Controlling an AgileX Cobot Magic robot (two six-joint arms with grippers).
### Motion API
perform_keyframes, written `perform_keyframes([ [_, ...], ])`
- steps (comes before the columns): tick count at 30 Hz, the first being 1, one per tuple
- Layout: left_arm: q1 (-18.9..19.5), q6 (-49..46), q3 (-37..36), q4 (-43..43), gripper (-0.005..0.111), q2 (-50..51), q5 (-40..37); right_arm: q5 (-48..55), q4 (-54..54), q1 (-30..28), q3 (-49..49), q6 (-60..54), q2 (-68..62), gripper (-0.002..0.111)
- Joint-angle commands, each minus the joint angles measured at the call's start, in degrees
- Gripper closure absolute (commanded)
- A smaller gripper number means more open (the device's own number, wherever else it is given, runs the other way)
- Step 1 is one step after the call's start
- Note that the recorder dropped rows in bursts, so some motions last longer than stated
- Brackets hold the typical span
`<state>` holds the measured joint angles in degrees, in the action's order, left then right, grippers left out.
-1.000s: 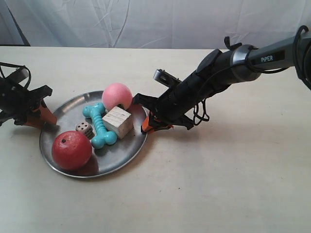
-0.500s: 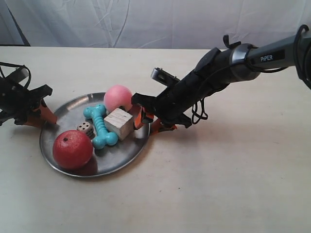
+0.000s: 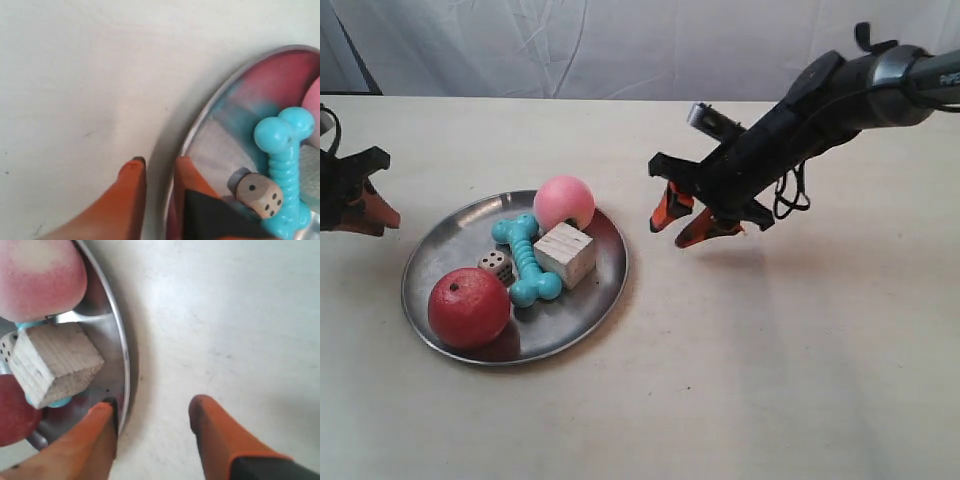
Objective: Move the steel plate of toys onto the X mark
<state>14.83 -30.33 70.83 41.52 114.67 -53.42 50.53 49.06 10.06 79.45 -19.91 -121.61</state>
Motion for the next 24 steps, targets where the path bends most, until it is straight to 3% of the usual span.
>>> perform_keyframes([
  [1, 1.0, -0.2, -0.1, 0.6, 0.096, -6.3, -2.0, 5.6, -7.7, -2.5, -0.2, 0.0, 5.1, 0.086],
  [3, 1.0, -1.6, -0.1, 2.1, 0.106, -9.7, -2.0, 5.8, -12.7, -2.6, -0.6, 0.0, 8.4, 0.108],
  [10, 1.0, -3.6, -0.6, 3.8, 0.107, -28.5, 1.1, -1.3, -17.5, -2.6, -6.7, 0.2, 25.9, 0.108],
  [19, 1.0, -7.8, -10.8, 2.9, 0.107, -59.8, 10.0, -18.9, -18.1, -1.8, -23.5, -3.5, 59.7, 0.108],
  [24, -4.6, -7.8, -16.9, 3.6, 0.107, -67.9, 9.6, -21.8, -17.5, 2.0, -32.6, -6.0, 76.0, 0.108],
])
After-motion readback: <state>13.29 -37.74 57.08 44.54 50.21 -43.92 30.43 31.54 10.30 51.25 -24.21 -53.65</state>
